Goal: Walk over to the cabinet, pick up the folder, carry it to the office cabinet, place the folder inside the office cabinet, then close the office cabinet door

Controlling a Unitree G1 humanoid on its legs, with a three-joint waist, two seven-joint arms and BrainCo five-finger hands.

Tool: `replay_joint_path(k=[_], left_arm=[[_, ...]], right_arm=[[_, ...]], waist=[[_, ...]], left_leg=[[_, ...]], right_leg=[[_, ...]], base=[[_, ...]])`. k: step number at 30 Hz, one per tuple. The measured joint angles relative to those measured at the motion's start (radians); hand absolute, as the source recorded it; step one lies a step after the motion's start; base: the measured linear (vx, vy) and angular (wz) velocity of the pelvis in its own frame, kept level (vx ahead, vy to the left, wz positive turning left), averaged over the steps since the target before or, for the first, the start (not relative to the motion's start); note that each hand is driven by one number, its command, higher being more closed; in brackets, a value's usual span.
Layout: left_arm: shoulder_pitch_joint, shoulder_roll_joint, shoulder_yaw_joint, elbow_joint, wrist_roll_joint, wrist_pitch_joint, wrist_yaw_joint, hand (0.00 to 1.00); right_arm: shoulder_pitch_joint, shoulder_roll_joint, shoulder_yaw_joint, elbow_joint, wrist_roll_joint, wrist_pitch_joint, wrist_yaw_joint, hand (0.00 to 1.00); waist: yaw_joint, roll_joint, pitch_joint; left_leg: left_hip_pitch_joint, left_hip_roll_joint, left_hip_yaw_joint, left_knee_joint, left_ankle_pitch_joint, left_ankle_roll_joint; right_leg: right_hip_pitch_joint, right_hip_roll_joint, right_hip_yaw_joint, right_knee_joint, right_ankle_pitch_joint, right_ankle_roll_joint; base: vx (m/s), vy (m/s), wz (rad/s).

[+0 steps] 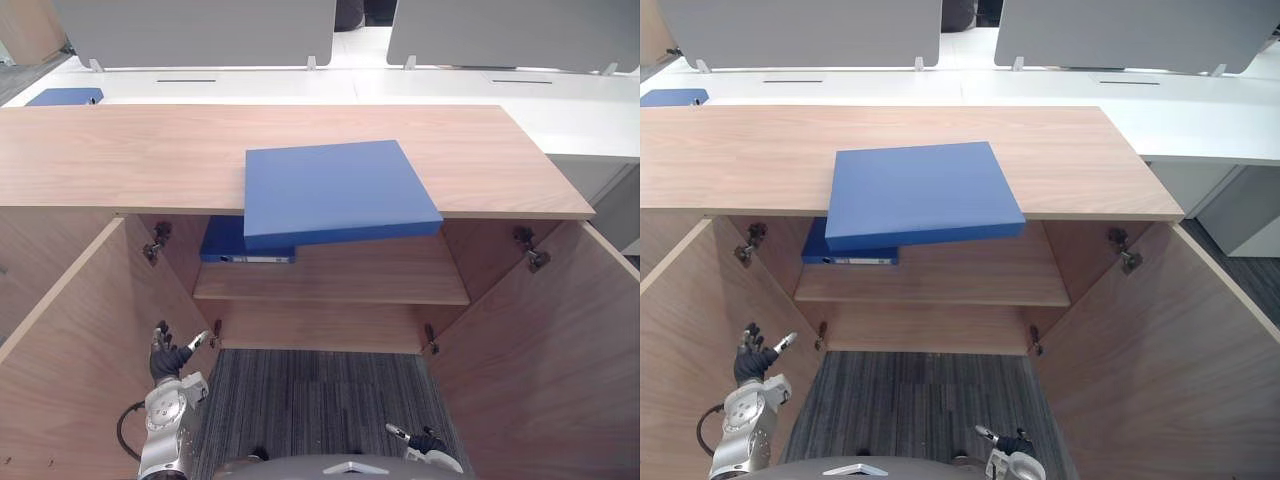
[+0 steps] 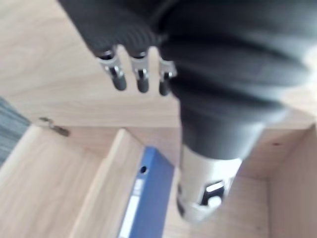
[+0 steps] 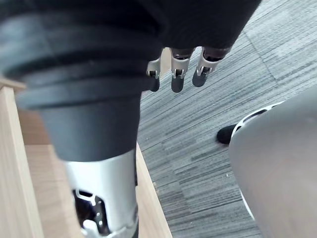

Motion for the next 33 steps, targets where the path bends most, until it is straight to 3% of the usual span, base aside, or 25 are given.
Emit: replay_joint_path(k=[3,10,19,24,33], left_arm=[[0.007,0.01,-0.014,-0.134,0.003,-0.012,0.002,0.0],[0.006,0.114,-0.103,-0.426,0.163,-0.069,-0.004,0.0],[0.003,0.237,-0.163,-0.476,0.338,-0.076,-0.007,0.0],[0.003,0.29,-0.209,-0.614,0.406,-0.099,-0.007,0.0],[-0.043,0.354,-0.301,-0.612,0.583,-0.104,-0.008,0.0]], right_arm=[[0.001,0.0,0.028,-0.002,0.0,0.0,0.002,0.0],[0.002,-0.011,0.038,0.004,-0.002,0.0,0.01,0.0],[0.001,-0.039,0.065,0.024,-0.02,0.0,0.014,0.0],[-0.02,-0.047,0.065,0.092,-0.02,-0.001,0.022,0.0],[-0.03,-0.073,0.085,0.099,-0.025,0.0,0.021,0.0]], waist=[[0.003,-0.004,-0.002],[0.0,0.005,-0.019],[-0.007,0.011,-0.04],[-0.016,0.0,-0.055],[-0.033,0.005,-0.059]], left_leg=[[-0.001,0.0,-0.002,0.0,-0.001,-0.001],[-0.003,0.003,0.001,0.003,-0.008,-0.004],[0.014,0.001,-0.003,-0.002,-0.003,0.0],[0.014,0.0,-0.004,-0.001,-0.003,0.0],[0.03,-0.005,-0.02,-0.008,-0.002,0.001]], right_leg=[[0.004,-0.001,-0.003,-0.001,0.0,0.0],[0.004,0.001,0.015,0.009,-0.005,-0.001],[0.004,0.002,0.015,0.013,-0.012,-0.011],[0.005,0.003,0.028,0.014,-0.009,-0.006],[0.019,0.005,0.043,0.003,-0.015,-0.023]], base=[[0.03,0.008,0.02],[-0.02,-0.002,-0.02],[-0.01,-0.003,0.0],[0.0,0.0,0.0],[-0.03,-0.006,0.01]])
